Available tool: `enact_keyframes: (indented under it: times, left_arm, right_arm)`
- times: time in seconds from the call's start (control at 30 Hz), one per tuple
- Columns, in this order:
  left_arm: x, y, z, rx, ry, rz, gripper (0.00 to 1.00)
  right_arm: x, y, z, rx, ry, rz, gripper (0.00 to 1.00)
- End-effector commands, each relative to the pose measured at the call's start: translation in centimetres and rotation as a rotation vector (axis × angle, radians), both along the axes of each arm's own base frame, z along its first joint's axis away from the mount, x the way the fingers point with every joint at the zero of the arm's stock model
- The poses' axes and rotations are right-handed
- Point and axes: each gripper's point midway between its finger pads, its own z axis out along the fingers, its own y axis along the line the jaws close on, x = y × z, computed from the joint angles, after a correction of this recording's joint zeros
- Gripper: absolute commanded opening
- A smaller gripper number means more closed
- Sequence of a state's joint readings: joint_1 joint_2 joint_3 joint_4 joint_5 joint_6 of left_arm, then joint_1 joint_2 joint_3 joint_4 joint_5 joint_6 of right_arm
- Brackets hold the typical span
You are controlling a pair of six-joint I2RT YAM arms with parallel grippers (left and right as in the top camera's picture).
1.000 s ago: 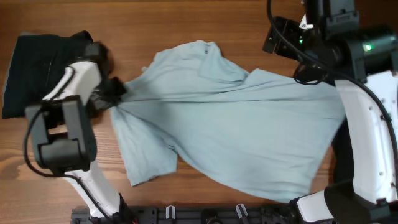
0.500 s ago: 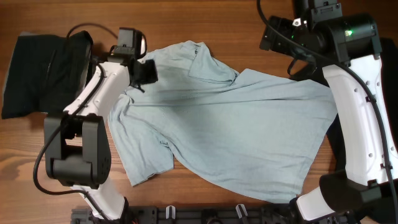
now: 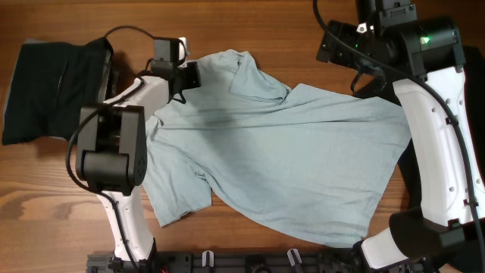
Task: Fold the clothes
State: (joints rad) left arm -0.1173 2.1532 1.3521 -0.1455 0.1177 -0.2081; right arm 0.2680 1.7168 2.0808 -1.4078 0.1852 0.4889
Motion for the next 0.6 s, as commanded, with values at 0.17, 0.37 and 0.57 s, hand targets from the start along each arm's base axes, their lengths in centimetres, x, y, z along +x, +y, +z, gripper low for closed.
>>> enact_keyframes:
  times: [0.17, 0.37, 0.57]
  left_arm:
    - [-0.3, 12.8, -3.0, -0.018, 0.068, 0.393, 0.09]
    - [0.5, 13.0, 0.4, -0.027, 0.004, 0.392, 0.23]
    - [0.9, 11.4, 6.5, -0.102, -0.085, 0.321, 0.49]
  right_arm:
    - [-0.6, -2.1, -6.1, -0.103, 0.182, -0.04, 0.99]
    - [0.3, -4.8, -12.1, -0.093, 0.328, -0.134, 0.68]
    - [0.9, -6.8, -20.4, 0.026, 0.558, -0.165, 0.24]
